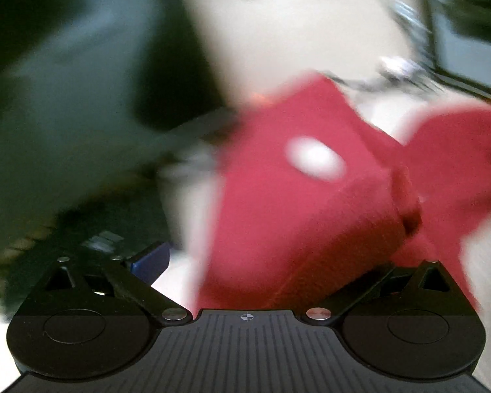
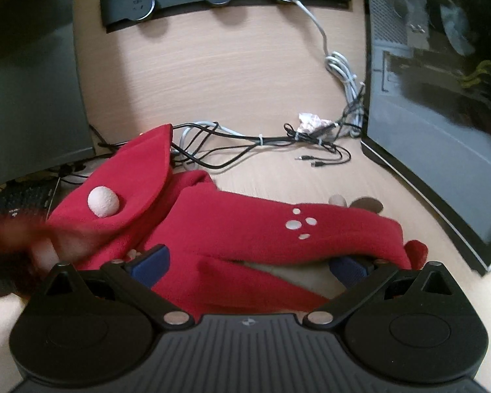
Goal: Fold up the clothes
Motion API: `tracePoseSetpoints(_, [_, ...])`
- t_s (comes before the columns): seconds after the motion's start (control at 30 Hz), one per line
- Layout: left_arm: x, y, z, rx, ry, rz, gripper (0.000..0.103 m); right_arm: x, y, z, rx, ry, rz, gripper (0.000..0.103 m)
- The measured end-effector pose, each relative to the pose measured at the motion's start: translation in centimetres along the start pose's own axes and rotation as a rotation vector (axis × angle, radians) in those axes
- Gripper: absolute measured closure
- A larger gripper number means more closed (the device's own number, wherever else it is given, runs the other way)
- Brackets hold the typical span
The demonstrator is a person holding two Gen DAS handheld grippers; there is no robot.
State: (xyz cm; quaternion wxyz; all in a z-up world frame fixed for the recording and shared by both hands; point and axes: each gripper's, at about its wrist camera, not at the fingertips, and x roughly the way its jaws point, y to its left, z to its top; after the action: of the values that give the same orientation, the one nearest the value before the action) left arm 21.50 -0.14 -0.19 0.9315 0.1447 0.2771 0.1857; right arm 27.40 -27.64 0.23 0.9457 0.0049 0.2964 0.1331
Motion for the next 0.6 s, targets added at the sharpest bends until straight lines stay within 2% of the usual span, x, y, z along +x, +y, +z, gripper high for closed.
tracePoseSetpoints(0.07, [0.1, 3.0, 0.8, -0.079, -0.026, 0.166, 0.0, 0.3, 0.4, 0.2, -0.014, -0.001, 0.015, 0.0])
tracePoseSetpoints(0.13, [0.6, 7.0, 1.1, -0.184, -0.014, 0.338, 0.0, 0.4, 1.0, 0.1, -0.019, 0.004, 0.048, 0.0])
tracePoseSetpoints(0.17, [0.8, 8.8, 0.9, -0.226, 0.015, 0.398, 0.0, 0.6, 1.5, 0.1, -0.023, 0.007, 0.072, 0.0])
tracePoseSetpoints(0.23, [1.0, 12.4, -0.2, -0.303, 0.089, 0.467, 0.0, 1.0, 2.7, 0.0, -0.036, 0.014, 0.125, 0.0])
tracePoseSetpoints(0.33, [-0.3, 15.3, -2.3, -0.379, 0.154, 0.506, 0.0, 1.8, 5.5, 0.1, -0.065, 0.027, 0.251, 0.0])
tracePoseSetpoints(0.43, [-1.9, 15.5, -4.0, -0.425, 0.196, 0.436, 0.0, 3.7, 8.8, 0.4, -0.07, 0.056, 0.405, 0.0])
tracePoseSetpoints(0.53, [-3.6, 14.7, -4.9, -0.46, 0.198, 0.239, 0.0, 6.7, 12.2, 0.6, -0.054, 0.116, 0.494, 0.0])
tracePoseSetpoints(0.57, [-4.1, 14.2, -5.0, -0.455, 0.199, 0.161, 0.0, 8.1, 13.6, 0.5, -0.05, 0.156, 0.527, 0.0])
tracePoseSetpoints(0.6, [-4.4, 13.7, -5.1, -0.443, 0.198, 0.118, 0.0, 9.2, 14.4, 0.2, -0.054, 0.2, 0.548, 0.0])
